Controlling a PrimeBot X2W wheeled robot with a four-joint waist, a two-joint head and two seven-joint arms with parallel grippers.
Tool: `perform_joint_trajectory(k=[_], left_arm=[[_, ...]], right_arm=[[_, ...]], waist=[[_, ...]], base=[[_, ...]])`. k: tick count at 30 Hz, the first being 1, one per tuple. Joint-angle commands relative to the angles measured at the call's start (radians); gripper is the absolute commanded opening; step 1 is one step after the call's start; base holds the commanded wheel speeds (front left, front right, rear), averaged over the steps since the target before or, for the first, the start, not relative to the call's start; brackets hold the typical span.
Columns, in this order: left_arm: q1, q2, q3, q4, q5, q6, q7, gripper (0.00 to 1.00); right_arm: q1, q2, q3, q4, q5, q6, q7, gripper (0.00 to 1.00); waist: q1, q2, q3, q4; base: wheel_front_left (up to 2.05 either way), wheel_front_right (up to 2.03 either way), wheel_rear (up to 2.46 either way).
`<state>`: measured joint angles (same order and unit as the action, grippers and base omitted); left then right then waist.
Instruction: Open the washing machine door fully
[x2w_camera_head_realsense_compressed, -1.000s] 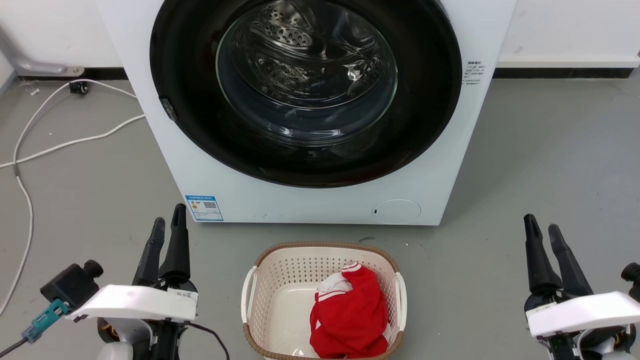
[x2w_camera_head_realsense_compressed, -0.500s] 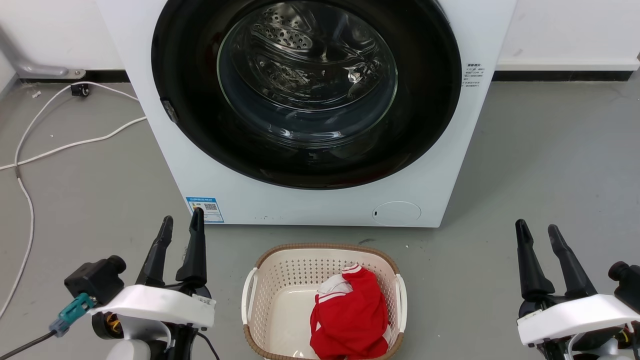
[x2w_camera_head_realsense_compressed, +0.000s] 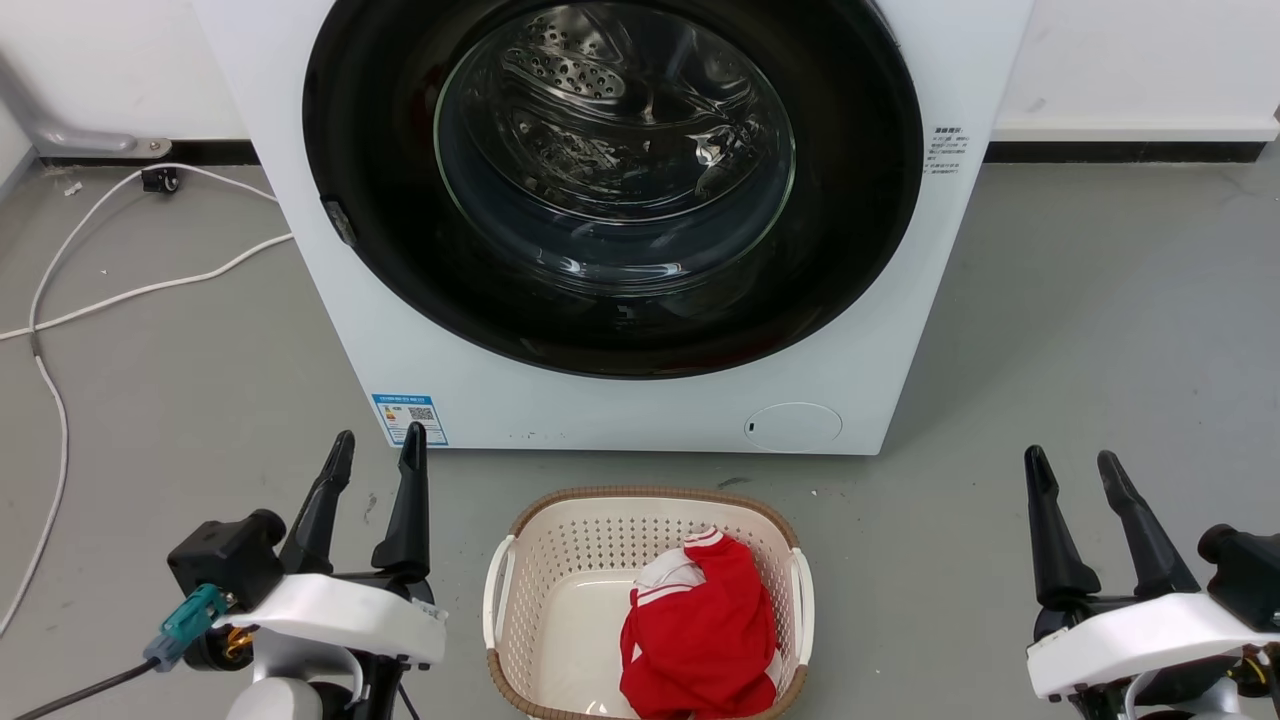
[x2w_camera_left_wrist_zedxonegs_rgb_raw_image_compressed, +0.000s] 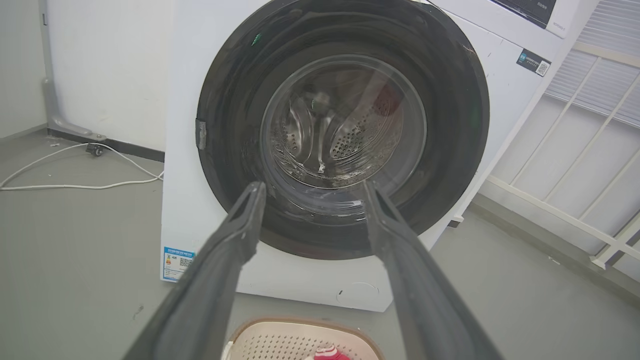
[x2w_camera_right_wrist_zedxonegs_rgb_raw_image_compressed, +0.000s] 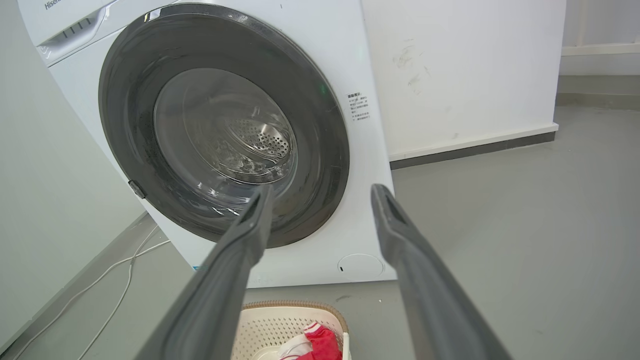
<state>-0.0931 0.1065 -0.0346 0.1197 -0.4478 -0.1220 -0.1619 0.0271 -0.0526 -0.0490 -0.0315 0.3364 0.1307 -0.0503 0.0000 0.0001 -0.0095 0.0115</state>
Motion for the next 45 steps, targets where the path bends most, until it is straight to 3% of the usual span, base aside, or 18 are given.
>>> perform_joint_trajectory(k=[1,45], left_arm=[[-0.023,0.006,-0.004,-0.007,0.029,0.003,-0.009,1.00],[-0.004,-0.018,-0.008,0.024,0.353,0.009,-0.098,1.00]], right_arm=[[0.004,0.001,0.001,-0.007,-0.024,0.000,-0.007,1.00],[0.022,0.004,0.005,0.044,-0.265,0.000,-0.095,1.00]], waist=[[0.0000,-0.0001,0.000,0.000],[0.0000,-0.0001,-0.007,0.007]], base=[[0.00,0.00,0.00],[0.00,0.00,0.00]])
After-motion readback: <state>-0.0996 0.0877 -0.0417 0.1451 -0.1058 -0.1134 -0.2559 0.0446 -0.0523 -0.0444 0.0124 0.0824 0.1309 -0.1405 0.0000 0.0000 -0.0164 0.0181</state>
